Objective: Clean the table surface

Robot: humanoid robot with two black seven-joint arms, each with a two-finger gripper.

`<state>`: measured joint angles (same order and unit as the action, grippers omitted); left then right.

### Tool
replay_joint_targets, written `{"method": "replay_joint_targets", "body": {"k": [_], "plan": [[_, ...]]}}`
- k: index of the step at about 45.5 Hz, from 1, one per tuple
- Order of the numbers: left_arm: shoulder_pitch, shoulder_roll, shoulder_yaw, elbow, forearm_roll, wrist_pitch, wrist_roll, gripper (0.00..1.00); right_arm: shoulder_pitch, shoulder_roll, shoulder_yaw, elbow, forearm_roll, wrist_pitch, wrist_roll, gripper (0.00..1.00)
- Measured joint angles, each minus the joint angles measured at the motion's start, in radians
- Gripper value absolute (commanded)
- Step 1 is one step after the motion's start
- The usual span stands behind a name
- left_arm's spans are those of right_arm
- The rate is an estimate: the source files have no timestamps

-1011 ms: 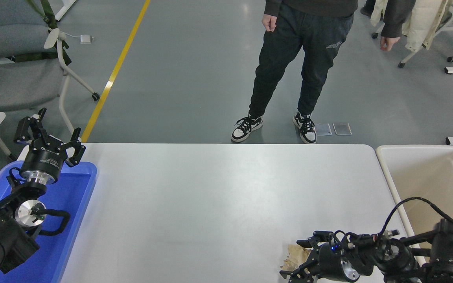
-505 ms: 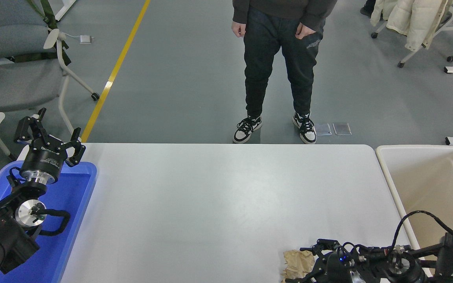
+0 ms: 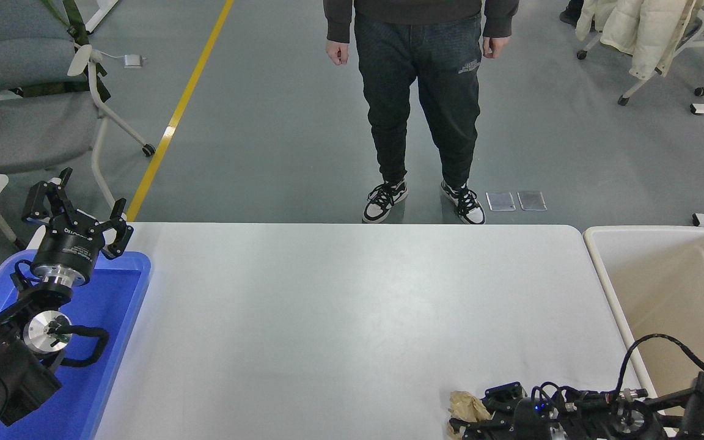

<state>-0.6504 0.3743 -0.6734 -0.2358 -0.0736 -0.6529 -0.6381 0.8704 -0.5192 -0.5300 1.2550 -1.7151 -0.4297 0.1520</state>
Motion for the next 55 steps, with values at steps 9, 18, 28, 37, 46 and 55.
{"method": "replay_joint_targets", "body": {"k": [9, 18, 28, 37, 46, 55], "plan": [[0.0, 0.0, 0.0, 0.0, 0.0, 0.0, 0.0, 1.0, 0.045, -0.016, -0.006, 0.049, 0.107, 0.023, 0.041, 0.0], [0.0, 0.0, 0.0, 0.0, 0.0, 0.0, 0.0, 1.0, 0.121, -0.074, -0.004, 0.167, 0.169, 0.064, 0.054, 0.0], [0.0, 0.0, 0.0, 0.0, 0.0, 0.0, 0.0, 1.0, 0.28, -0.169, 0.005, 0.302, 0.306, 0.161, 0.058, 0.0], [0.0, 0.0, 0.0, 0.0, 0.0, -0.001, 0.0, 1.0, 0.401, -0.266, 0.06, 0.394, 0.401, 0.27, 0.061, 0.0], [0.0, 0.0, 0.0, 0.0, 0.0, -0.001, 0.0, 1.0, 0.458, -0.369, 0.189, 0.454, 0.447, 0.423, 0.062, 0.0], [0.0, 0.0, 0.0, 0.0, 0.0, 0.001, 0.0, 1.0, 0.479, -0.448, 0.363, 0.474, 0.524, 0.575, 0.06, 0.0]]}}
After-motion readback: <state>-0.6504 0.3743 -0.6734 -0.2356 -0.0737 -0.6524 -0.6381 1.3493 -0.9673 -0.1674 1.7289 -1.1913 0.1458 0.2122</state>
